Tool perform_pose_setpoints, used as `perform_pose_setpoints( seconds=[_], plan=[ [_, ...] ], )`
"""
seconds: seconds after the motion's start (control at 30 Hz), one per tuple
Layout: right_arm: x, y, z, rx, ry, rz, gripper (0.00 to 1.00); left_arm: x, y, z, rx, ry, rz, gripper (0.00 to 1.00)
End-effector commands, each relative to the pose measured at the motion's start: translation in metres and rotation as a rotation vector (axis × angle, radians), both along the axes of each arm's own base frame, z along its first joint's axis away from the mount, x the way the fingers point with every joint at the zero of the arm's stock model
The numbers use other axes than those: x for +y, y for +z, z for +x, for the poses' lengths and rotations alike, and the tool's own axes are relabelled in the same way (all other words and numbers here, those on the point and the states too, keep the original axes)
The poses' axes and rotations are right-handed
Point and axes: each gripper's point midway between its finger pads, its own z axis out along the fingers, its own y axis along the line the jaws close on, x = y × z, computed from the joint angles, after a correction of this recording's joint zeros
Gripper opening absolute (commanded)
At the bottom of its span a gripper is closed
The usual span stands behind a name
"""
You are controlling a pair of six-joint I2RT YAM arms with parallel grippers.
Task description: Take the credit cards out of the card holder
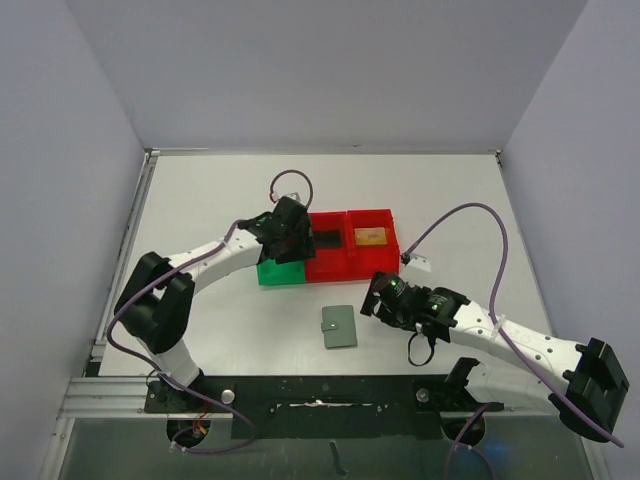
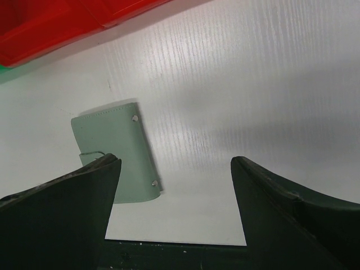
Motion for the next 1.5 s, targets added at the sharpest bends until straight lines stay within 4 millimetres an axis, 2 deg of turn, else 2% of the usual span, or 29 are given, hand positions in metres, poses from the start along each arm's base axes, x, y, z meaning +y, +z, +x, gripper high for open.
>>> perform_pose_setpoints(
  seconds=[0.0,0.07,0.1,0.13,0.27,0.37,0.4,0.47,0.5,0.57,0.63,0.73,0.83,0.97,1.07,1.2,1.27,1.4,1.47],
  plan=[
    [0.013,0.012,0.013,-0.060,0.007,0.063,0.82,-0.012,0.057,0.010,-0.122,-0.002,-0.107,0.56],
    [0.019,0.014,0.015,-0.069,0.021,0.085,0.86,-0.011,0.071,0.012,-0.157,0.001,-0.121,0.63],
    [0.021,0.015,0.016,-0.075,0.024,0.097,0.91,-0.010,0.078,0.011,-0.178,0.002,-0.131,0.66],
    [0.024,0.016,0.019,-0.091,0.023,0.119,1.00,-0.007,0.085,0.011,-0.200,0.001,-0.136,0.71],
    [0.024,0.011,0.023,-0.125,-0.065,0.210,0.97,0.011,0.110,0.000,-0.292,0.013,-0.147,0.74],
    [0.029,0.013,0.029,-0.185,-0.037,0.259,0.98,0.040,0.123,-0.013,-0.379,0.095,-0.179,0.74],
    [0.031,0.014,0.029,-0.197,-0.031,0.268,0.98,0.048,0.132,-0.015,-0.433,0.122,-0.228,0.75],
    [0.036,0.011,0.028,-0.195,-0.004,0.305,0.98,0.067,0.134,-0.030,-0.479,0.177,-0.319,0.75],
    [0.039,0.008,0.028,-0.188,-0.003,0.328,0.99,0.076,0.154,-0.036,-0.551,0.196,-0.422,0.75],
    [0.043,0.004,0.027,-0.173,-0.012,0.380,0.99,0.081,0.154,-0.052,-0.575,0.148,-0.529,0.75],
    [0.047,0.000,0.028,-0.169,-0.018,0.421,0.93,0.077,0.151,-0.066,-0.539,0.074,-0.568,0.74],
    [0.058,-0.003,0.030,-0.183,0.001,0.477,0.87,0.066,0.131,-0.082,-0.432,-0.028,-0.522,0.69],
    [0.062,-0.018,0.027,-0.155,0.024,0.462,0.78,0.053,0.107,-0.098,-0.340,-0.111,-0.478,0.59],
    [0.059,-0.042,0.020,-0.097,0.019,0.419,0.72,0.042,0.079,-0.118,-0.306,-0.127,-0.427,0.55],
    [0.056,-0.060,0.013,-0.050,0.013,0.393,0.63,0.033,0.065,-0.131,-0.270,-0.151,-0.408,0.52],
    [0.060,-0.072,0.011,-0.028,0.030,0.385,0.55,0.027,0.045,-0.138,-0.229,-0.172,-0.347,0.51],
    [0.062,-0.075,0.012,-0.022,0.041,0.372,0.54,0.028,0.036,-0.138,-0.223,-0.171,-0.314,0.50],
    [0.067,-0.081,0.010,-0.011,0.069,0.357,0.50,0.029,0.028,-0.136,-0.227,-0.174,-0.293,0.50],
    [0.068,-0.086,0.006,0.002,0.085,0.345,0.45,0.025,0.025,-0.137,-0.231,-0.192,-0.307,0.50]
  ],
)
